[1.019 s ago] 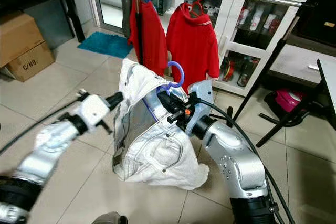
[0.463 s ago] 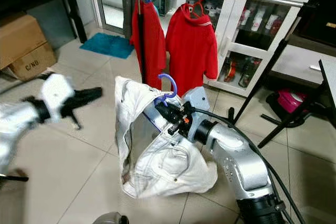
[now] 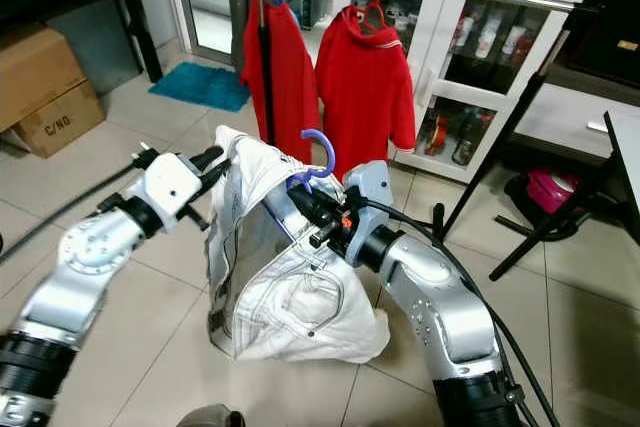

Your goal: Hang hanger

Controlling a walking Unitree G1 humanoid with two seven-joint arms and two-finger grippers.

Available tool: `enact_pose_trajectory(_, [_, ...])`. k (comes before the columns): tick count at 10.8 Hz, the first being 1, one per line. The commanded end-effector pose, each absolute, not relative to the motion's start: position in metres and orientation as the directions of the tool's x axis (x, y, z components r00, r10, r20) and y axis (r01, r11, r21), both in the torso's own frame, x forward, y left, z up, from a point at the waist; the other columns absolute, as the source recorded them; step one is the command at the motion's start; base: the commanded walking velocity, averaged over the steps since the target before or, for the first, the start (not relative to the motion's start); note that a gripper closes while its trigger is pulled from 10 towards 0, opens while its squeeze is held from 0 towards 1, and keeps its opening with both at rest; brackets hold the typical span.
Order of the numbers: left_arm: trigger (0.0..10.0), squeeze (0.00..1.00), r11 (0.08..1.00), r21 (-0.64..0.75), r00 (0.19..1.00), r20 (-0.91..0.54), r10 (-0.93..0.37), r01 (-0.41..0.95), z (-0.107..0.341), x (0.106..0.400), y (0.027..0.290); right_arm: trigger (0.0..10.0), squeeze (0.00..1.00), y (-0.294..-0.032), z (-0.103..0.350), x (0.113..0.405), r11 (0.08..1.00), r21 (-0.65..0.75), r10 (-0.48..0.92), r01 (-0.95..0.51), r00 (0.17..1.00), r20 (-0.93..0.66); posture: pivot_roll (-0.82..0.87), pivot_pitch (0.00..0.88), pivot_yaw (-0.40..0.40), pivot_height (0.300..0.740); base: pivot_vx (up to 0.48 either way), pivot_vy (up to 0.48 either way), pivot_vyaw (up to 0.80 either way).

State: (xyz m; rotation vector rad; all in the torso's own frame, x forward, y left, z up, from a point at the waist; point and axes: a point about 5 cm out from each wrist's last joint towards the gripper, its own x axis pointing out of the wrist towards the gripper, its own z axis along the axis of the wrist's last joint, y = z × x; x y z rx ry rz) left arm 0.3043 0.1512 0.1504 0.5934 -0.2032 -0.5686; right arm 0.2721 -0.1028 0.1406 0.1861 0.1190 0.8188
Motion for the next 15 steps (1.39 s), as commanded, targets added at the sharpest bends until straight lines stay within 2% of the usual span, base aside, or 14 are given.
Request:
enact_pose_trajectory(1, [10.0, 1.0, 0.648, 0.598, 0.797, 0.025, -0.603, 0.472, 0.146, 0.3, 0.141, 0.0, 0.0, -0.101, 0.156, 0.278, 0.66, 0.19, 0.734, -0.727, 0.678, 0.042, 0.02, 0.0, 0.001, 0.74, 0.0, 0.0, 0.0])
enact_pose_trajectory(3, [10.0, 1.0, 0.596, 0.599, 0.706, 0.07, -0.705, 0.536, 0.144, 0.288, 0.124, 0.0, 0.0, -0.099, 0.157, 0.279, 0.654, 0.193, 0.738, -0.731, 0.673, 0.049, 0.01, 0.0, -0.008, 0.74, 0.0, 0.0, 0.0])
enact_pose_trajectory(4, [10.0, 1.0, 0.561, 0.588, 0.669, 0.045, -0.742, 0.583, 0.137, 0.283, 0.119, 0.0, 0.0, -0.099, 0.158, 0.28, 0.654, 0.191, 0.738, -0.732, 0.673, 0.052, 0.01, 0.0, -0.008, 0.74, 0.0, 0.0, 0.0])
enact_pose_trajectory(6, [10.0, 1.0, 0.572, 0.523, 0.643, 0.058, -0.764, 0.632, 0.132, 0.275, 0.119, 0.0, 0.0, -0.1, 0.158, 0.28, 0.655, 0.186, 0.738, -0.732, 0.673, 0.051, 0.01, 0.0, -0.013, 0.74, 0.0, 0.0, 0.0])
enact_pose_trajectory(7, [10.0, 1.0, 0.568, 0.524, 0.649, 0.036, -0.76, 0.635, 0.129, 0.275, 0.122, 0.0, 0.0, -0.1, 0.158, 0.28, 0.656, 0.185, 0.737, -0.732, 0.674, 0.051, 0.01, 0.0, -0.013, 0.74, 0.0, 0.0, 0.0])
enact_pose_trajectory(8, [10.0, 1.0, 0.572, 0.561, 0.694, -0.006, -0.72, 0.598, 0.123, 0.279, 0.129, 0.0, 0.0, -0.1, 0.158, 0.28, 0.655, 0.186, 0.738, -0.732, 0.673, 0.051, 0.01, 0.0, -0.014, 0.74, 0.0, 0.0, 0.0])
enact_pose_trajectory(9, [10.0, 0.0, 0.569, 0.596, 0.737, -0.058, -0.673, 0.567, 0.117, 0.285, 0.136, 0.0, 0.0, -0.1, 0.158, 0.28, 0.652, 0.186, 0.741, -0.735, 0.67, 0.051, 0.01, 0.0, -0.017, 0.74, 0.0, 0.0, 0.0])
enact_pose_trajectory(12, [10.0, 0.0, 0.579, 0.59, 0.774, -0.13, -0.619, 0.562, 0.107, 0.293, 0.146, 0.0, 0.0, -0.098, 0.161, 0.279, 0.636, 0.189, 0.752, -0.748, 0.656, 0.065, 0.01, 0.0, -0.016, 0.74, 0.0, 0.0, 0.0])
enact_pose_trajectory(13, [3.6, 0.0, 0.579, 0.592, 0.775, -0.13, -0.618, 0.561, 0.105, 0.296, 0.148, 0.0, 0.0, -0.098, 0.162, 0.278, 0.632, 0.191, 0.754, -0.751, 0.653, 0.073, 0.01, 0.0, -0.015, 0.74, 0.0, 0.0, 0.0])
enact_pose_trajectory(14, [0.0, 0.0, 0.578, 0.593, 0.775, -0.129, -0.619, 0.561, 0.105, 0.297, 0.148, 0.0, 0.0, -0.098, 0.162, 0.278, 0.631, 0.191, 0.754, -0.752, 0.653, 0.075, 0.01, 0.0, -0.014, 0.74, 0.0, 0.0, 0.0])
enact_pose_trajectory(15, [0.0, 0.0, 0.581, 0.597, 0.777, -0.119, -0.618, 0.553, 0.108, 0.3, 0.149, 0.0, 0.0, -0.098, 0.162, 0.278, 0.631, 0.191, 0.754, -0.751, 0.653, 0.077, 0.01, 0.0, -0.01, 0.74, 0.0, 0.0, 0.0])
